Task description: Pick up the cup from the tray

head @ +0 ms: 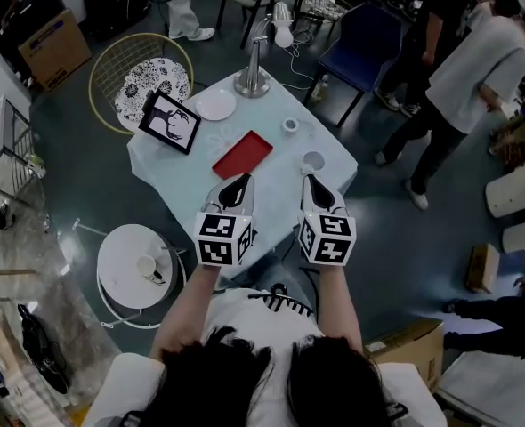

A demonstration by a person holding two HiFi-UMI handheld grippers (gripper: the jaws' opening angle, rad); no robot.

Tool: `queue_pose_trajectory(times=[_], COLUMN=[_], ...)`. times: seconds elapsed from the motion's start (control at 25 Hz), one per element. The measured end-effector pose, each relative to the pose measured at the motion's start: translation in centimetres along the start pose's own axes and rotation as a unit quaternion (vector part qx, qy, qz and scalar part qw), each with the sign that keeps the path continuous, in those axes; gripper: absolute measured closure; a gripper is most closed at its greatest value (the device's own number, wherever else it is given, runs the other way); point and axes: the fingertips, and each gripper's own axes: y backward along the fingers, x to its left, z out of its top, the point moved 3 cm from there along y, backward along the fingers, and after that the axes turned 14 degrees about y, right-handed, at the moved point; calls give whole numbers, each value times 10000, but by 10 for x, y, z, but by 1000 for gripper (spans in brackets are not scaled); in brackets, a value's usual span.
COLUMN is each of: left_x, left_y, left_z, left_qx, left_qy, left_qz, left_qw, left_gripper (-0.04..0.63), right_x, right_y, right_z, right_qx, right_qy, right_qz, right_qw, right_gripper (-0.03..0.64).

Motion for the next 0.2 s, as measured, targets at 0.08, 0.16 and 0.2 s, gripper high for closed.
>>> queue_pose_trajectory(times=[0.08, 0.16, 0.2], left_x=[0, 2, 2], left_y=[1, 3, 3], left_z=[-1, -3, -5], left_qx=[-1, -1, -1], left_qy=[6, 26, 39], left_qz=[5, 23, 33], left_qw=[10000, 10000, 10000], left_gripper=[595, 594, 594], right_x=[1, 2, 2], right_y=[2, 3, 4], right_z=[-2, -4, -5], right_qx=[14, 31, 40], right_qy=[20, 32, 36], right_qz=[-3, -5, -5], right_qw=[10000, 10000, 10000], right_gripper=[594, 594, 594])
